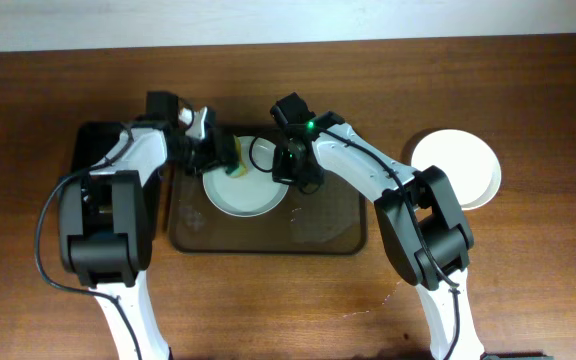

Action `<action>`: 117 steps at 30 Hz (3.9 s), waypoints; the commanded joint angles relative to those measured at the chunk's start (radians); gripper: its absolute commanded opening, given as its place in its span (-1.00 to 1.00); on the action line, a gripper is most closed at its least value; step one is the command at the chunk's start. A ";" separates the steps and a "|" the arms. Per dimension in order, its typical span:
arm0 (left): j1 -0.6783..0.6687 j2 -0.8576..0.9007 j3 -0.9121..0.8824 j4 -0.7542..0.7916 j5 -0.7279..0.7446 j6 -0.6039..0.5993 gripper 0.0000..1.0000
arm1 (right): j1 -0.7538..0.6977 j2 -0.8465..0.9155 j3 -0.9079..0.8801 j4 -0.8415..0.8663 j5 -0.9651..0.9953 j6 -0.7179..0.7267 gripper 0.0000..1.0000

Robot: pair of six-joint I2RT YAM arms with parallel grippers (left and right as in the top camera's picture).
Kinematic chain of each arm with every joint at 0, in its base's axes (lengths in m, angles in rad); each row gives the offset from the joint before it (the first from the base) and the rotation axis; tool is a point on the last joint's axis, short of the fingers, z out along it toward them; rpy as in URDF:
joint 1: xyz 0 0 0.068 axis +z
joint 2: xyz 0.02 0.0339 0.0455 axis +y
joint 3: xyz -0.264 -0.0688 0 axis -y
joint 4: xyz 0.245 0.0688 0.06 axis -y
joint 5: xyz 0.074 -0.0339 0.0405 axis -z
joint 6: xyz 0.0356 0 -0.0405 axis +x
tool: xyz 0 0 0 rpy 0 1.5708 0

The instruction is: Clean dirty plates on tray and stack at the side

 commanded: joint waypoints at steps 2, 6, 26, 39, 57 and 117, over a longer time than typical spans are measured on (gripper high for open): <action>0.021 0.002 0.247 -0.109 -0.001 0.000 -0.99 | 0.005 0.019 -0.030 -0.015 0.037 -0.011 -0.92; 0.055 0.002 0.413 -0.254 -0.001 0.000 -0.99 | 0.005 0.019 -0.030 -0.014 0.037 -0.010 -0.92; -0.045 0.002 0.417 -0.441 -0.303 0.112 -0.99 | 0.013 -0.517 -0.028 -0.324 0.829 -0.145 -0.92; -0.127 0.002 0.417 -0.440 -0.396 0.112 -0.99 | 0.408 -0.516 -0.028 -0.338 1.717 -0.145 -0.92; -0.127 0.002 0.417 -0.440 -0.396 0.112 -0.99 | 0.037 -0.517 -0.028 -0.446 0.887 -0.093 -0.92; 0.078 -0.260 0.591 -0.551 -0.660 -0.042 0.98 | -0.589 -1.461 -0.054 -0.479 0.150 -0.328 0.97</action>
